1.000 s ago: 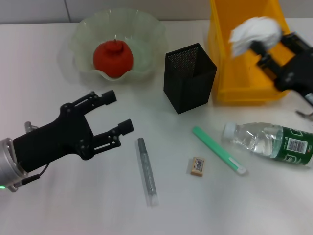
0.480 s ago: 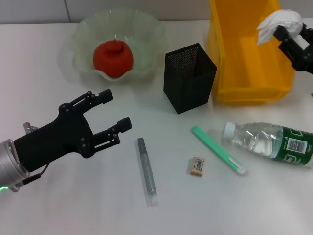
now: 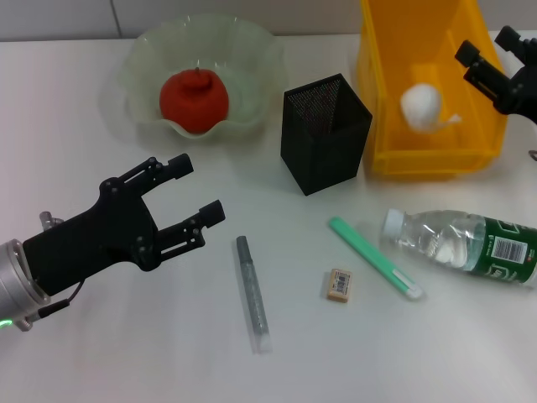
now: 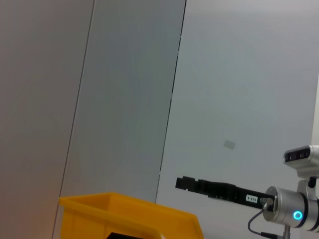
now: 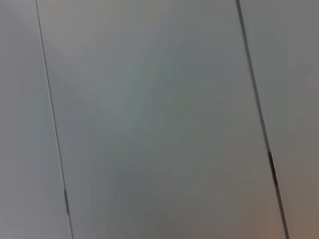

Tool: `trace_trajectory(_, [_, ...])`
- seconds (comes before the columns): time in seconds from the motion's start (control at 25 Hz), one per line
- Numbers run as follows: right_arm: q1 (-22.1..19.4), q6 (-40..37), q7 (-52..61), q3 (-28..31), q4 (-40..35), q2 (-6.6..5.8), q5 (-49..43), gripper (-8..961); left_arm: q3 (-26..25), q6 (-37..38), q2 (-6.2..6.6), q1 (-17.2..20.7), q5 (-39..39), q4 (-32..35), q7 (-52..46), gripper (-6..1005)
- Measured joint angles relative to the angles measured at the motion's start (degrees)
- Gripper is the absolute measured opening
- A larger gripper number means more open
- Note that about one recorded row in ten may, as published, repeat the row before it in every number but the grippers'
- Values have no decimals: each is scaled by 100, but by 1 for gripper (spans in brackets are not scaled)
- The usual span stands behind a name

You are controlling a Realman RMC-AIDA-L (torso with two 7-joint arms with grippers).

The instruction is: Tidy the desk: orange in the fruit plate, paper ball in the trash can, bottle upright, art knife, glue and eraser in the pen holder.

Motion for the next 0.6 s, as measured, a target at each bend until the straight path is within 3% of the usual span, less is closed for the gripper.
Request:
trace_trajectory(0.24, [-114,-1037,1474,-331,-1000,-60,-124,752,9,1,0,-17,30,0,0,801])
trace_trajectory(0.28, [-160,-1297,1906,-555,-1299,-118,-166,752,9,0,0,-20,32,0,0,801])
trace_trajectory(0.32, [-251,-1749,2840,-1113,-1876,-299,-206,752,9,-3,0,-25,34,0,1,801])
trace_trajectory(0.44, [-329,-2276,3982,-2005,-2658,-610,-330,752,32,2,2,-31,44,7,7,800])
trace_trajectory(0.48, [-329,-2276,3982,-2005,-2658,-610,-330,752,32,2,2,-31,44,7,7,800])
trace_trajectory(0.52, [-322,-2578,4607,-2460,-3245,-803,-666,752,54,4,3,-34,51,13,10,800])
trace_trajectory(0.6, [-289,-2687,4860,-2587,-3511,-864,-899,752,171,9,14,-34,58,45,31,800])
